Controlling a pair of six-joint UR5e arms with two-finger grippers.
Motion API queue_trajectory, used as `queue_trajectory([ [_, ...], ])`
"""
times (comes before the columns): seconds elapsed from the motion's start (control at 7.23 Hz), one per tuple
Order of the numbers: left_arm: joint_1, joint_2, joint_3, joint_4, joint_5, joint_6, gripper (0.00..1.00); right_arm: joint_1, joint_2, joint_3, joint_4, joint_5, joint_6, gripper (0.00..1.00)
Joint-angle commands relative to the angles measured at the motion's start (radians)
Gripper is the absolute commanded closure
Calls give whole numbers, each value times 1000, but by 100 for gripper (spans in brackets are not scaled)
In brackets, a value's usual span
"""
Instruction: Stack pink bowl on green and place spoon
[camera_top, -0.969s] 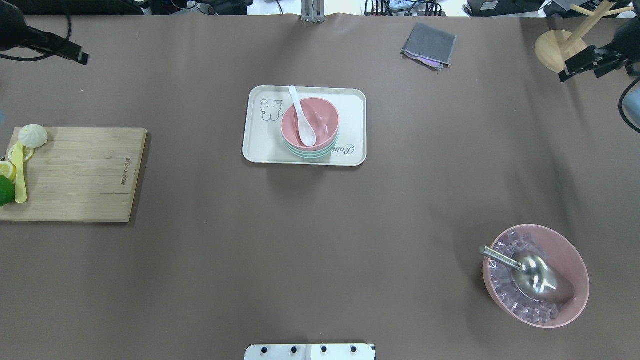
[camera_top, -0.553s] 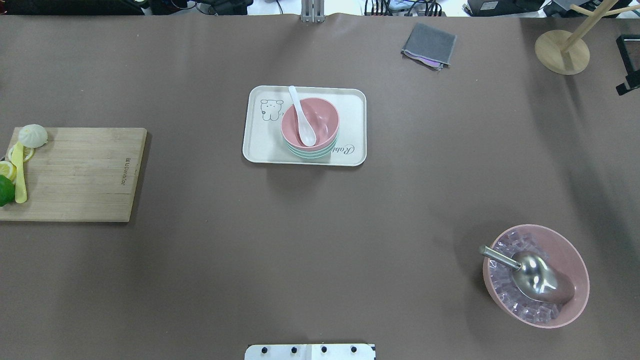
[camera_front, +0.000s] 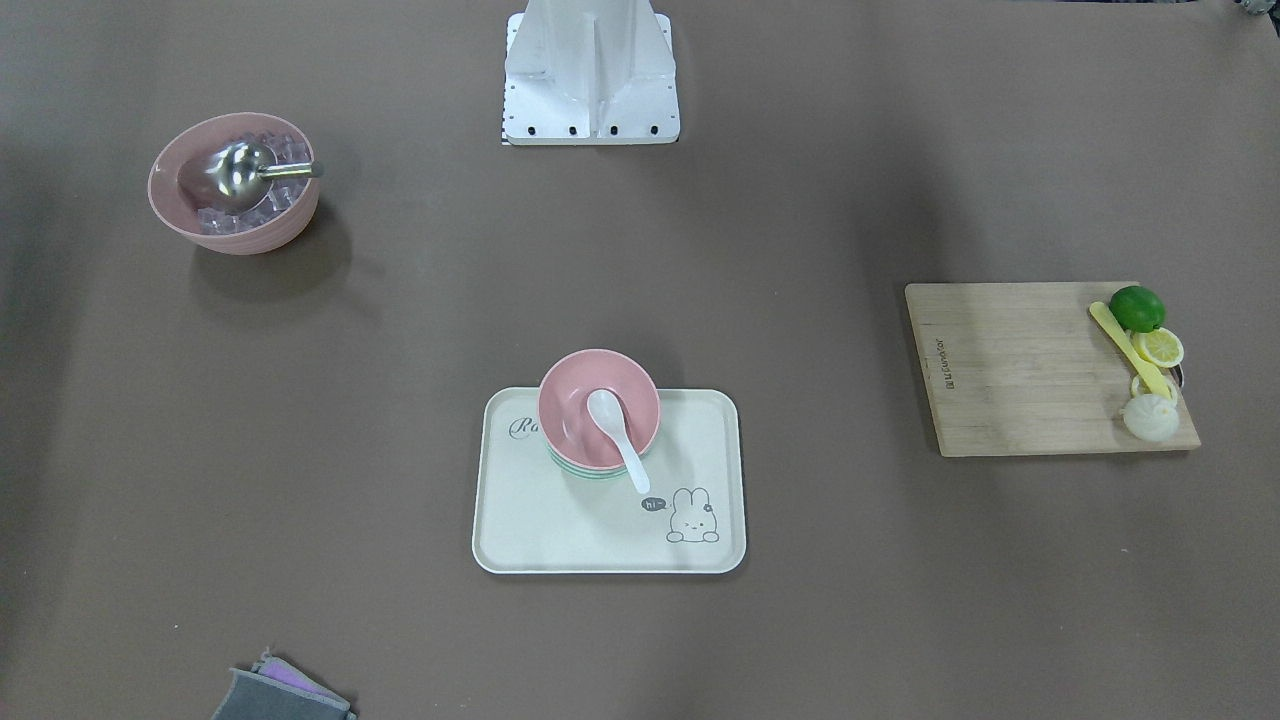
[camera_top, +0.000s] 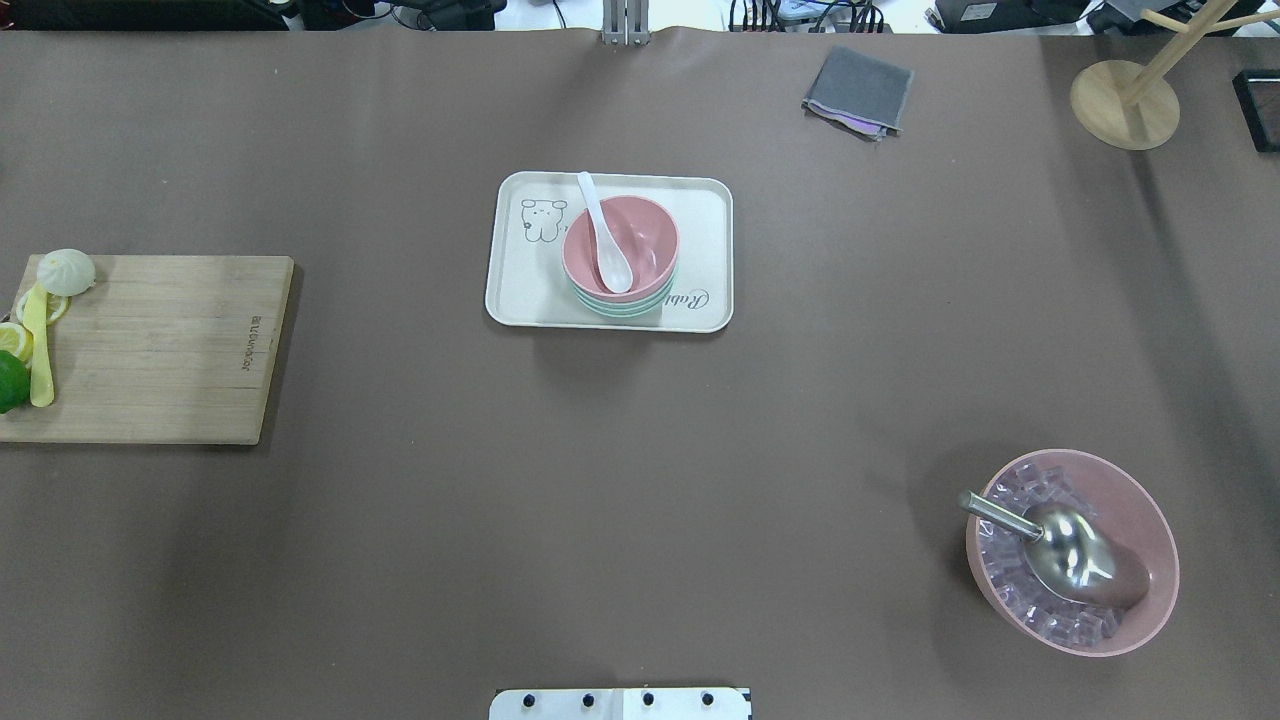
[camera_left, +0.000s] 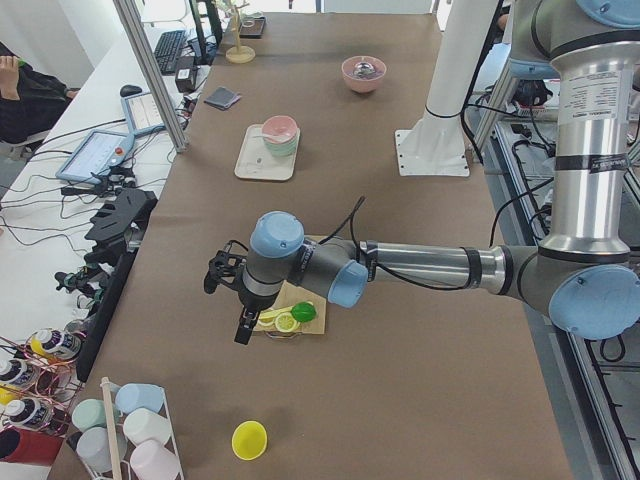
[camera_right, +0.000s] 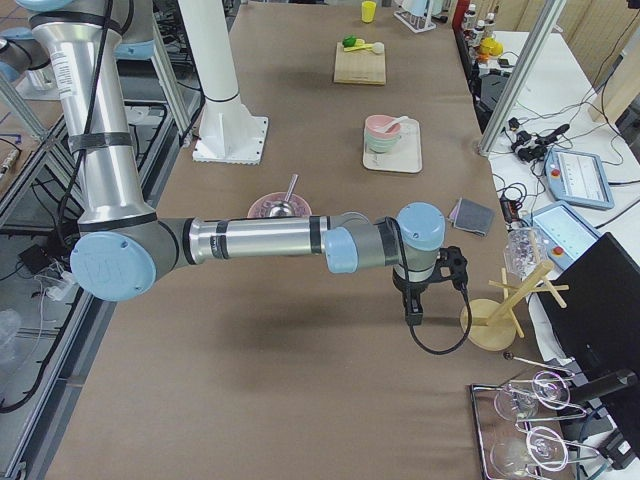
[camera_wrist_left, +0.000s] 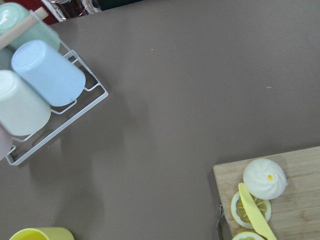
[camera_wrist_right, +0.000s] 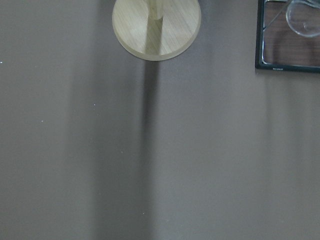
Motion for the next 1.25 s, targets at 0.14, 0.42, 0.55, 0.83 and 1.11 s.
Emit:
queue_trajectory([
  [0.14, -3, 10, 1, 15, -61, -8, 2, 3, -25, 34, -130, -4, 2, 0],
  [0.42, -2, 12, 0, 15, -55, -7, 2, 3, -69, 35, -122, -5, 5, 0],
  [0.55, 1, 15, 1, 15, -53, -7, 2, 3, -94, 47, -113, -5, 7, 0],
  [0.83, 0, 16, -3, 17, -50, -5, 2, 3, -114, 84, -113, -7, 4, 0],
  [1.11, 3, 13, 3, 18, -39, -5, 2, 3, -137, 112, -113, -10, 8, 0],
])
